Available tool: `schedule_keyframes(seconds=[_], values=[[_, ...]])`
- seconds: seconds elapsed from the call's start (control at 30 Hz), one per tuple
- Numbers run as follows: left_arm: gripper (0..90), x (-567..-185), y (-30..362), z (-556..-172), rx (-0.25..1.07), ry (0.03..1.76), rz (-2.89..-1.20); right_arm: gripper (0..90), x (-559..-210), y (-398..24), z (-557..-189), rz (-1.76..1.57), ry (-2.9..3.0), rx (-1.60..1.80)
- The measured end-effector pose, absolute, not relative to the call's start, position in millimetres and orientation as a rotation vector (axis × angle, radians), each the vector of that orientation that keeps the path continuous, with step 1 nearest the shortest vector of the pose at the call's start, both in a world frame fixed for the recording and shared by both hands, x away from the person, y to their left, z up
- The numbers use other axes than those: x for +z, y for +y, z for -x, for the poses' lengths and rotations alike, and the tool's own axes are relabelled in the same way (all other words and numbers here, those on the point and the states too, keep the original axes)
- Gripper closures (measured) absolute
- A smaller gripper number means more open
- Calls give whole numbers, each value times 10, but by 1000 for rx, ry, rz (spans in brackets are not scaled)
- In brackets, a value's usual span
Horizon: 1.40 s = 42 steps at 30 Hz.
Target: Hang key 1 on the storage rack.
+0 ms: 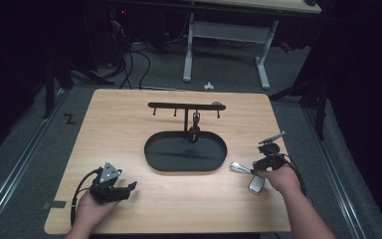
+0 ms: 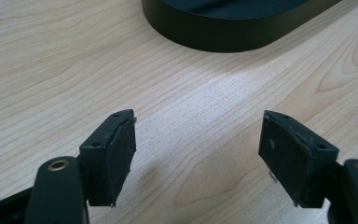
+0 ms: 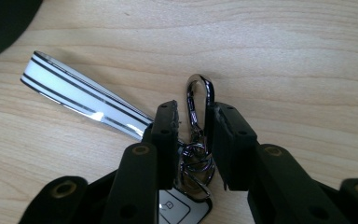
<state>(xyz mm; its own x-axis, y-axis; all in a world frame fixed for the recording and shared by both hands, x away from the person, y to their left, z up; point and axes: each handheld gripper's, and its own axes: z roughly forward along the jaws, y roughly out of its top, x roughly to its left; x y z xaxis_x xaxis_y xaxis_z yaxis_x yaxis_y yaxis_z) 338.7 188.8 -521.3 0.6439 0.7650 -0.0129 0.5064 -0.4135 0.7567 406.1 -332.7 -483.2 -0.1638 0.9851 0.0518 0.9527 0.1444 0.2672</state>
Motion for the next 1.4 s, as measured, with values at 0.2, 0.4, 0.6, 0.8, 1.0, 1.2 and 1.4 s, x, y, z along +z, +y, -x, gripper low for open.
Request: schedule_keyframes(seconds=[0.2,0.4,0.6,0.8,1.0,1.2,1.4], values=[[278,-5215,1878,-3384,437,984,-2106,760,-4831,-3330,-4069,-1939,2299,377],[279,-5223,1871,-3381,432,986,-2109,792,-4835,-3329,-4065,-1935,2318,398],[281,-5219,1872,-3379,438,983,-2109,778,-4843,-3366,-4095,-1965,2326,435],[282,-5221,1872,-3379,442,987,-2108,808,-4848,-3376,-4107,-1964,2341,457],[282,-5225,1871,-3377,442,986,-2108,844,-4843,-3322,-4093,-1915,2348,440],[283,-5223,1875,-3378,443,986,-2108,864,-4833,-3261,-4082,-1846,2347,395],[283,-5226,1880,-3384,441,987,-2110,866,-4778,-3245,-4057,-1816,2350,415]])
